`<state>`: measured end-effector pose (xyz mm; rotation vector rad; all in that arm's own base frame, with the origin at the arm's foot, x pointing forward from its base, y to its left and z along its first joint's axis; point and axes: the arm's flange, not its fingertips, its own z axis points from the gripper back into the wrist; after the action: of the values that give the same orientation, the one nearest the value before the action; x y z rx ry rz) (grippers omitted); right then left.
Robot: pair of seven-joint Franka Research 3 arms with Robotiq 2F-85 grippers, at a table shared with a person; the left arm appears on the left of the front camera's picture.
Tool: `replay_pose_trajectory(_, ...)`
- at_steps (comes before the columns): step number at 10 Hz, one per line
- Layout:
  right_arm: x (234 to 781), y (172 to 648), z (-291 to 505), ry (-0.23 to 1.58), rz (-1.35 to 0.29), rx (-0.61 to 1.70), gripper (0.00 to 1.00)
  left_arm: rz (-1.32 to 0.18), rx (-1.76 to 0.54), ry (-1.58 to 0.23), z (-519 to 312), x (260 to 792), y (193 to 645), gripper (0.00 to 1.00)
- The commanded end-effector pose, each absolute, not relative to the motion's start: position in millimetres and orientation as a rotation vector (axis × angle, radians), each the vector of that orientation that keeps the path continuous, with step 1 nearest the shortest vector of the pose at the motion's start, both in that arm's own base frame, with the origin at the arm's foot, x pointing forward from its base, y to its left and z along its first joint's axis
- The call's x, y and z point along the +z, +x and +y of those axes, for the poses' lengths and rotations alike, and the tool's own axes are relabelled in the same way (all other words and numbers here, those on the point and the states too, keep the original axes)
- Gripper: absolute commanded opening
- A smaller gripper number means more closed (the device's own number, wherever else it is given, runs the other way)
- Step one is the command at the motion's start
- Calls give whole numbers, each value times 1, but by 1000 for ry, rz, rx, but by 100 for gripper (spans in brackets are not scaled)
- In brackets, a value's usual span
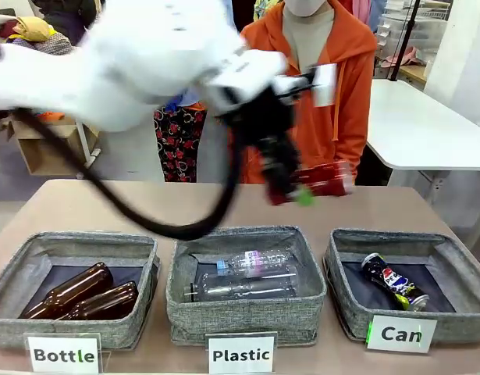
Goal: Sort the can waste into the basket.
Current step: Pick up the can waste from the table and place it in the right Fabric basket.
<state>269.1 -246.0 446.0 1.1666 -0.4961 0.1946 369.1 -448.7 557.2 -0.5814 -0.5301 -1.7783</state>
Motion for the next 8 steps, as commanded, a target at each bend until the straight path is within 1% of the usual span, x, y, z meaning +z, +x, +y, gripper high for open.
replay_pose_trajectory(1,431,250,-275,1092,-553,197,100,-501,-1813,-582,-558,559,382,41)
replay_pose_trajectory(2,418,232,-290,1037,-541,185,100,-444,-1864,-573,-611,543,378,41)
replay_pose_trajectory(3,406,216,-300,1010,-543,173,100,-370,-1917,-615,-652,525,379,41)
replay_pose_trajectory(4,398,203,-309,1000,-576,159,100,-329,-1935,-607,-680,508,376,41)
replay_pose_trajectory(5,420,222,-294,1049,-541,166,100,-308,-1953,-539,-699,489,367,41)
replay_pose_trajectory(6,420,222,-294,1049,-541,166,100,-286,-1951,-505,-710,475,363,41)
replay_pose_trajectory(8,420,222,-294,1049,-541,166,100,-292,-1914,-460,-717,462,367,41)
